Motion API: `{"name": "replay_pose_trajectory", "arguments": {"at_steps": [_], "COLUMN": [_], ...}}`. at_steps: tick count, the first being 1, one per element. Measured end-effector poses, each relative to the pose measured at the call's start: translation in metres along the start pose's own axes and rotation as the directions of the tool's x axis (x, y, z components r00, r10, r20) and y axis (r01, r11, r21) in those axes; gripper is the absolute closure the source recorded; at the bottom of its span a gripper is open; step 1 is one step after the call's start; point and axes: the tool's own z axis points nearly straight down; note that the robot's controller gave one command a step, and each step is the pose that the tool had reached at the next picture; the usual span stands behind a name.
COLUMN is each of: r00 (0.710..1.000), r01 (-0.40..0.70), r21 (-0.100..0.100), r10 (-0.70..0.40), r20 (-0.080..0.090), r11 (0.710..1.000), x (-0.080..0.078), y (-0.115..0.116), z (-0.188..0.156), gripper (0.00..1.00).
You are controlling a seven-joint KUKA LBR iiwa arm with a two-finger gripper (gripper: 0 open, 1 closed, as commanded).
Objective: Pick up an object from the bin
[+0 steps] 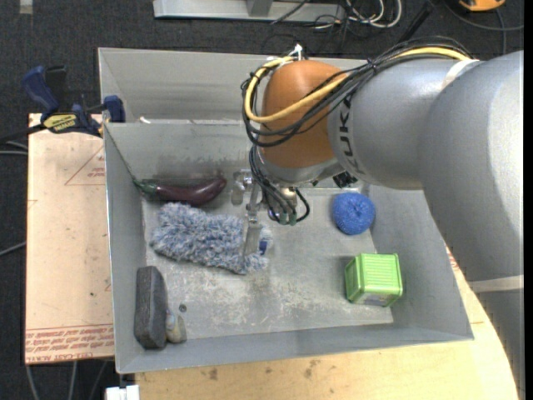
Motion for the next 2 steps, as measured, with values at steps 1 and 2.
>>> {"name": "replay_pose_trajectory", "arguments": {"at_steps": [1, 2], "r00": [0.999, 1.000], "r01": [0.033, 0.004], "r21": [0.001, 0.000], "r10": [-0.033, -0.004], "r20": [-0.002, -0.004], "r11": [0.999, 1.000], "x": [0.0081, 0.0152], "y": [0.0032, 0.0081], "z": [0.0589, 0.0575], "gripper": [0.00, 1.00]}}
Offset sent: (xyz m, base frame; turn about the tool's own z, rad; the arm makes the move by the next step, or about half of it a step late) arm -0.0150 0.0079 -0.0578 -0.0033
